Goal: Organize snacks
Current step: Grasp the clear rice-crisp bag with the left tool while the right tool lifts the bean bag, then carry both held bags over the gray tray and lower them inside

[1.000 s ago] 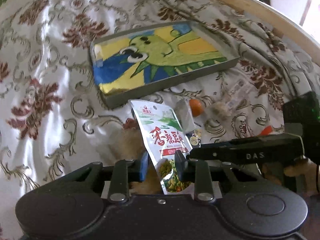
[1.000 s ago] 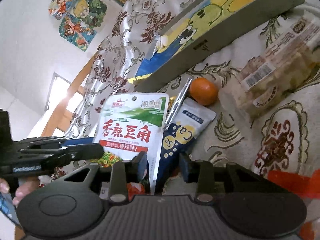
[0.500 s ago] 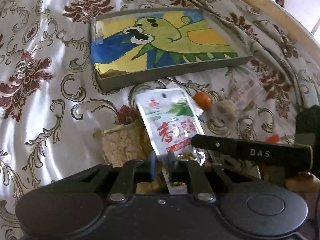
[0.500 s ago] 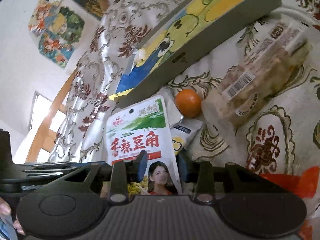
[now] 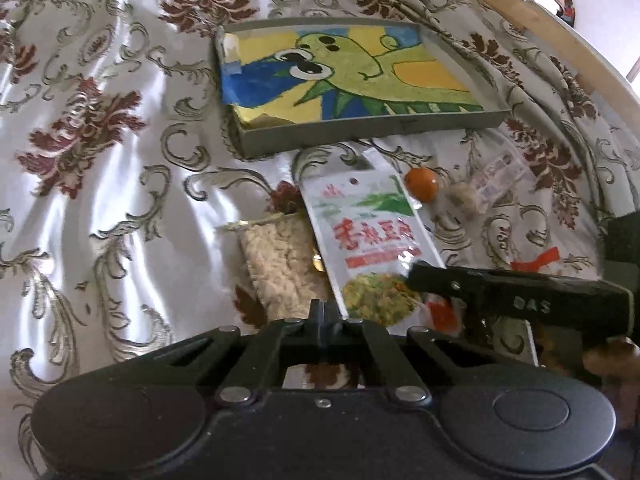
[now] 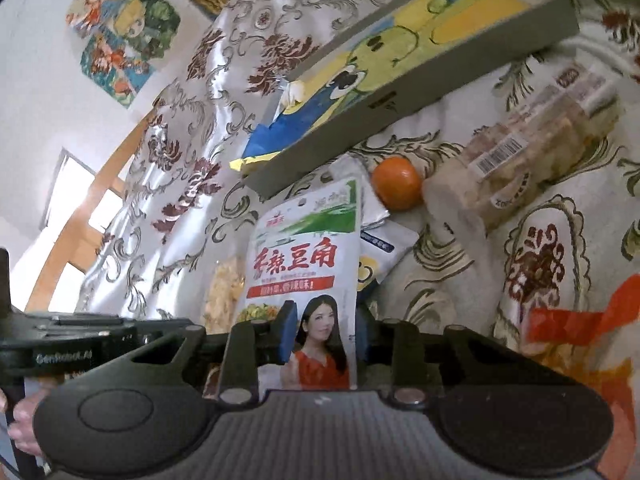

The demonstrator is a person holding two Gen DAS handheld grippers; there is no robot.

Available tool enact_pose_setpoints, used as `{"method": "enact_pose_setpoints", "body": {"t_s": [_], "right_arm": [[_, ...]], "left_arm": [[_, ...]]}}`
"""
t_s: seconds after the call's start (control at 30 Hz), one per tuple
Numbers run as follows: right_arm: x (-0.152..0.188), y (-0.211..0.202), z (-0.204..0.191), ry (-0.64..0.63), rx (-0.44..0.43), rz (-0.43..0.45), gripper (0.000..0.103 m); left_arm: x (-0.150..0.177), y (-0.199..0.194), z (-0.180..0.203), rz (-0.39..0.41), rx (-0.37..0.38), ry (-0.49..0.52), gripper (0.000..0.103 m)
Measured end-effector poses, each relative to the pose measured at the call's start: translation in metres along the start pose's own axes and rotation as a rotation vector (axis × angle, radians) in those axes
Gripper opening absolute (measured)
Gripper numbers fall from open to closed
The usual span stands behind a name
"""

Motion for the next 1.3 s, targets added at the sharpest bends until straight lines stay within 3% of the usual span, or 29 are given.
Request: {"method": "enact_pose_setpoints", "body": {"t_s": [0.2,0.33,0.4,0.67,0.77,0.83,0.9,1.0,1.07,1.13,1.23,1.3], "right_arm": [[0.004,-0.009,-0.005,-0.037,-0.003,0.025,0.027],[0.000,-0.012,-0.004,-0.033,-0.036,0.025,0.025],[-0.002,-0.015,-0.007,-0.039,-0.096,0.013,0.024],[-0.014,-0.018,-0.016,-0.043,-0.299,-0.004,0.025],[-0.018,0.005,-0.014,0.012,-0.337,-0.050,0.035],[-0.019,0.019,-0.014,0.010,-0.320,-0.066,0.031],[-0.018,0.022,-0.012,0.000,-0.289,-0.059,0.015],[-0.023,0.012,-0.011,-0.036,-0.233,0.008,0.010],[-0.031,0.000,-0.012,-0.088,-0.177,0.075,0.009],[-0.036,-0.010,-0.011,-0.125,-0.138,0.125,0.009],[-0.037,-0.013,-0.007,-0.134,-0.128,0.130,0.009],[-0.036,-0.010,-0.004,-0.124,-0.132,0.115,0.009]], "left_arm": [[0.002,0.008,-0.023,-0.015,-0.064,-0.065,0.013],[-0.006,0.020,-0.030,-0.023,-0.024,-0.118,0.019],[-0.011,0.027,-0.028,-0.040,0.005,-0.124,0.027],[-0.016,0.036,-0.029,-0.059,0.033,-0.117,0.025],[-0.016,0.037,-0.029,-0.059,0.032,-0.112,0.025],[-0.016,0.038,-0.030,-0.060,0.035,-0.111,0.025],[-0.017,0.040,-0.031,-0.063,0.050,-0.117,0.025],[-0.019,0.045,-0.032,-0.064,0.065,-0.125,0.029],[-0.020,0.050,-0.034,-0.077,0.069,-0.142,0.053],[-0.020,0.058,-0.033,-0.089,0.085,-0.163,0.060],[-0.025,0.064,-0.025,-0.095,0.073,-0.149,0.068],[-0.028,0.068,-0.019,-0.092,0.062,-0.126,0.066]]}}
Point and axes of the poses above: each gripper's, at about its wrist camera, not at the fingertips, and y roughly the way its jaws point, z to its right, x to its underside, the point moved 7 cm from there along y, roughly the way its jaws point, and after that the axes turned 3 degrees about -z, right-handed, at the moved point
